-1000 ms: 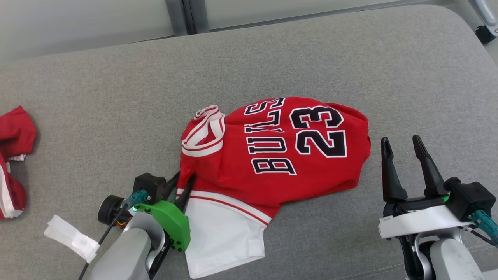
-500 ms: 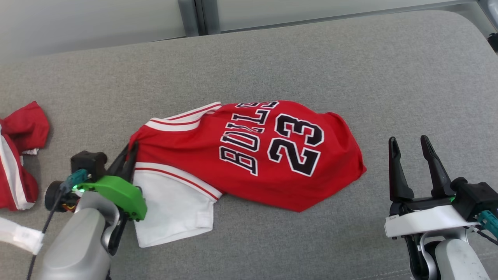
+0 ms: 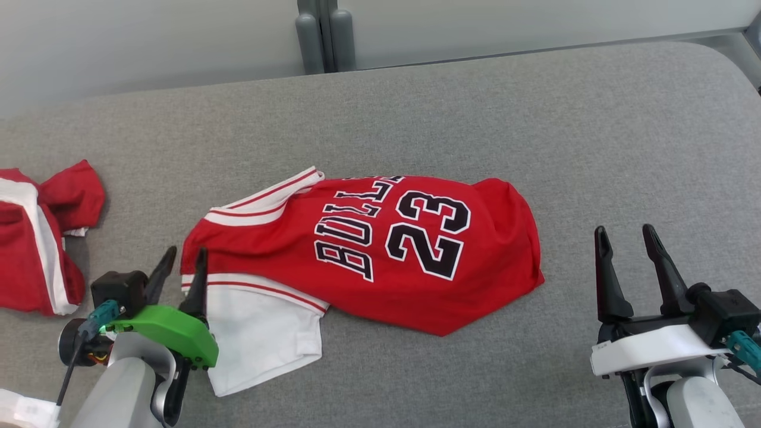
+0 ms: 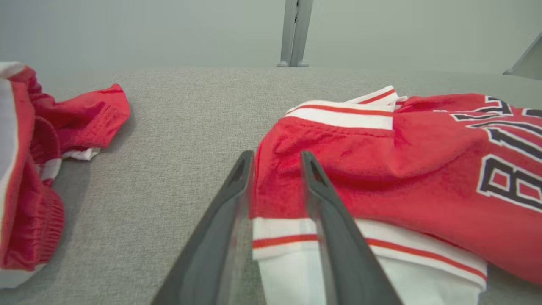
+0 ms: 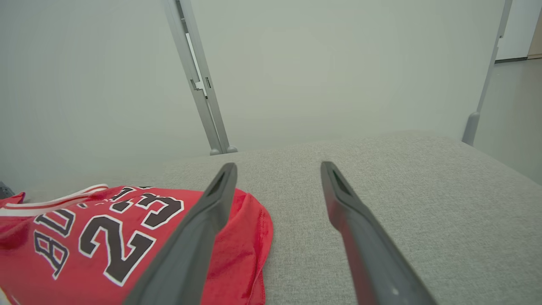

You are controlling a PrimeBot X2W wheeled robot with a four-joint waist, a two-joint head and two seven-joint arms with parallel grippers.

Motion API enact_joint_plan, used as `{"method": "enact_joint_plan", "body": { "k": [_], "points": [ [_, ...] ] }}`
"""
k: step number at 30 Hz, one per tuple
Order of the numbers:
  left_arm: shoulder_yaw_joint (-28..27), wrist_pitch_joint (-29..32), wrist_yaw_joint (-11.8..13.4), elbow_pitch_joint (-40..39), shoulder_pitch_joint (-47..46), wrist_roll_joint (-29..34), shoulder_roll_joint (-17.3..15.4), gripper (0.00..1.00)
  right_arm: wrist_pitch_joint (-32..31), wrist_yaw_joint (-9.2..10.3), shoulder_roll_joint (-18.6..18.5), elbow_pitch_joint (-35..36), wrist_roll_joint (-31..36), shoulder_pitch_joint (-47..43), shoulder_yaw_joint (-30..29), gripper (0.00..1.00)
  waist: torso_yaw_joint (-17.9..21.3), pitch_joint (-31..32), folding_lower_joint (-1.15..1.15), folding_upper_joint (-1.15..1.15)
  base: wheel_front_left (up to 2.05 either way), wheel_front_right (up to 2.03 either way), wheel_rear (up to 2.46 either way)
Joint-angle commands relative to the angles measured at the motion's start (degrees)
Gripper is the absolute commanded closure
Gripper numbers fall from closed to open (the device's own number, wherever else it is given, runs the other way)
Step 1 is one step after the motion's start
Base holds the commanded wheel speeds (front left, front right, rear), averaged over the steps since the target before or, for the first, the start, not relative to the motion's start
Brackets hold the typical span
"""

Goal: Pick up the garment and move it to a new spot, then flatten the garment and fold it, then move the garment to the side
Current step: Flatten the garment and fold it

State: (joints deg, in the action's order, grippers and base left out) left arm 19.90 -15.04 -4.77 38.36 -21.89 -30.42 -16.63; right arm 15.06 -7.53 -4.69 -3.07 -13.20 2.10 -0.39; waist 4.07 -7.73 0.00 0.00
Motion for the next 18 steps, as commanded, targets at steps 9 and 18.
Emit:
{"method": "enact_joint_plan", "body": {
  "k": [9, 18],
  "points": [
    [-9.2, -0.1, 0.9, -14.4, 8.1, 7.3, 3.2, 0.00, 0.2, 0.08, -1.1, -1.3, -0.1, -1.9, -0.1, 0.00, -2.7, 4.2, 0.00, 0.00, 0.00, 0.00, 0.00],
    [-18.1, -0.1, 0.5, -26.5, 17.1, 14.6, 6.9, 0.00, 0.2, 0.08, -1.5, -3.0, -0.3, -3.4, -0.4, 0.00, -4.9, 6.1, 0.00, 0.00, 0.00, 0.00, 0.00]
  ]
}}
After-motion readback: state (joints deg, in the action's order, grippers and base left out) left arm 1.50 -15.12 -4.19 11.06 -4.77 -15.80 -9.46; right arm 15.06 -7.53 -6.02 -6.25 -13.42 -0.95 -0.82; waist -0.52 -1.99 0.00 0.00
